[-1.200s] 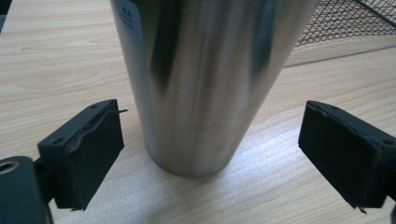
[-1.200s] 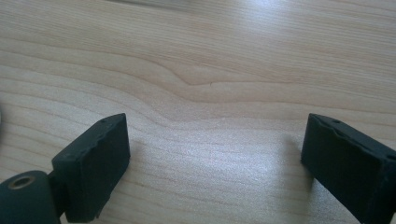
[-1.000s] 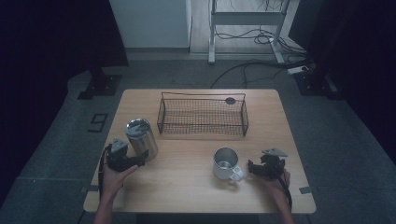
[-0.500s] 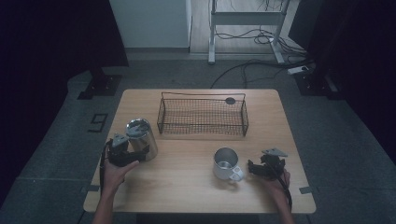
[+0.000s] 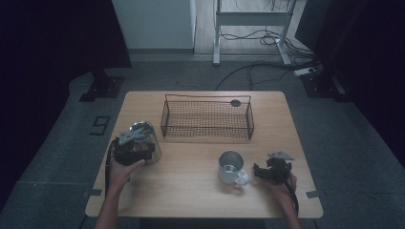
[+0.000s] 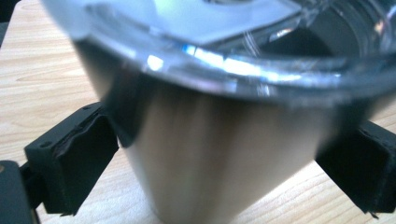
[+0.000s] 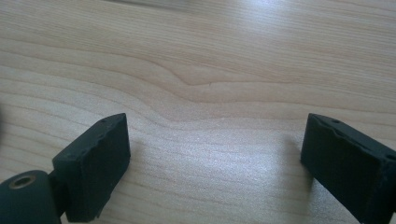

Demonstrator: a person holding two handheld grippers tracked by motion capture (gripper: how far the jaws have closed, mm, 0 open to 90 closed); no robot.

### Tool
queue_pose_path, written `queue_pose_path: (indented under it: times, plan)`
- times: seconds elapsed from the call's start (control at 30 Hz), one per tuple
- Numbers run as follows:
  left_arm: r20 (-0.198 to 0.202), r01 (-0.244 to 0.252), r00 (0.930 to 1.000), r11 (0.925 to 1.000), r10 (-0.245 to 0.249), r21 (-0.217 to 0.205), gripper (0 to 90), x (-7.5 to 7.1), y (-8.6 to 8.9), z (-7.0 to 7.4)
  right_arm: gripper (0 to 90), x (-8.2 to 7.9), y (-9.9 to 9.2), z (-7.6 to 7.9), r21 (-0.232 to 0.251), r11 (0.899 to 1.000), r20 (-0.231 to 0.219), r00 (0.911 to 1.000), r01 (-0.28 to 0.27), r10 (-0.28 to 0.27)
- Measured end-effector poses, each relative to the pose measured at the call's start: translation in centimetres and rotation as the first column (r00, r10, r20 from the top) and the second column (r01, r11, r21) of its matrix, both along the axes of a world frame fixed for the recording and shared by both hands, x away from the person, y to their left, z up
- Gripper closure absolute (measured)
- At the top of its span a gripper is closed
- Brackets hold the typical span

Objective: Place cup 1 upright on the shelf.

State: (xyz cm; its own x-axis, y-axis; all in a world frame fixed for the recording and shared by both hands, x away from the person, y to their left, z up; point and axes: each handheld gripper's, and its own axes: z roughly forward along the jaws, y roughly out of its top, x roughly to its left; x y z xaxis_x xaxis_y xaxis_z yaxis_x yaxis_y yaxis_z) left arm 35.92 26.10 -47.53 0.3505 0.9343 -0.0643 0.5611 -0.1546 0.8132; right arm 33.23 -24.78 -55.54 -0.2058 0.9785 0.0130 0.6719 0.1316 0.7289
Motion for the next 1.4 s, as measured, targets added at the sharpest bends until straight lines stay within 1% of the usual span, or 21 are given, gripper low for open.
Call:
queue_pose_path:
  times: [0.13,0.43,0.53,0.6,0.63,0.73,0.97,1.17,1.3,1.4]
  plan:
    - [0.001,-0.004,1.0000,0.9999,0.004,0.010,2.7,0.4,-0.3,0.0,7.8,0.0,0.0,0.0,0.000,1.000,0.000,1.0000,0.000,0.000]
    - [0.023,0.000,0.9997,1.0000,0.000,0.005,1.2,1.2,-0.5,-0.4,7.8,0.0,0.0,0.0,0.000,1.000,0.000,1.0000,0.000,0.000]
    - [0.038,-0.007,0.9992,0.9999,0.007,0.015,1.3,1.4,-0.7,-0.6,7.8,0.0,0.0,0.0,0.000,1.000,0.001,1.0000,-0.001,0.001]
    - [0.041,-0.010,0.9991,0.9997,0.009,0.020,1.8,1.6,-0.8,-0.7,7.8,0.0,0.0,0.0,0.000,1.000,0.000,1.0000,0.000,0.000]
    - [0.049,-0.009,0.9988,0.9996,0.007,0.027,2.6,1.6,-0.9,-0.7,7.8,0.0,0.0,0.0,0.000,1.000,0.000,1.0000,0.000,0.000]
    - [0.053,-0.009,0.9986,0.9994,0.007,0.034,3.3,1.5,-0.9,-0.7,7.8,0.0,0.0,0.0,0.000,1.000,0.000,1.0000,0.000,0.000]
    - [0.047,-0.008,0.9989,0.9991,0.006,0.042,4.0,1.5,-1.0,-0.6,8.0,0.0,0.0,0.0,0.001,1.000,0.000,1.0000,0.001,-0.001]
    - [0.037,0.001,0.9993,0.9991,-0.002,0.043,4.0,1.5,-0.9,-0.4,8.2,0.0,0.0,0.0,0.001,1.000,0.002,1.0000,0.003,-0.003]
    - [0.043,0.006,0.9990,0.9992,-0.007,0.040,4.0,1.3,-1.0,-0.2,8.3,0.0,0.0,0.0,0.002,1.000,0.002,1.0000,0.004,-0.004]
    - [0.055,0.005,0.9984,0.9996,-0.007,0.028,4.0,1.0,-1.1,0.5,8.5,0.0,0.0,0.0,0.002,1.000,0.002,1.0000,0.005,-0.005]
